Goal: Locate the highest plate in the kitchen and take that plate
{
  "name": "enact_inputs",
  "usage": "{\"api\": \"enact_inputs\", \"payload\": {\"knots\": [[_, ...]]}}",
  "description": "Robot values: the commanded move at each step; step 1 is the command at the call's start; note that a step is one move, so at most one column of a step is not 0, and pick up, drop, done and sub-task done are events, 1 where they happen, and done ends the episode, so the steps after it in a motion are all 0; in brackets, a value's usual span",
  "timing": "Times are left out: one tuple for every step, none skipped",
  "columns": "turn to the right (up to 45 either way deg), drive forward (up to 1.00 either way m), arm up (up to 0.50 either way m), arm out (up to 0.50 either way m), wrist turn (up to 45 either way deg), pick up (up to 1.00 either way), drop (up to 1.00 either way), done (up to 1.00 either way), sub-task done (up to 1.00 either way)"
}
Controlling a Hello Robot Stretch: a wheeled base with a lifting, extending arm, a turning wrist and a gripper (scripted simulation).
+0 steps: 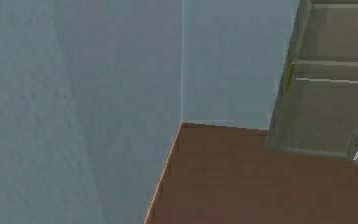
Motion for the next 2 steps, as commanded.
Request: {"api": "enact_inputs", "payload": {"knots": [[9.0,0.00,0.00,0.00,0.0,0.00,0.00,0.00,0.00],[0.0,0.60,0.00,0.00,0.0,0.00,0.00,0.00,0.00]]}}
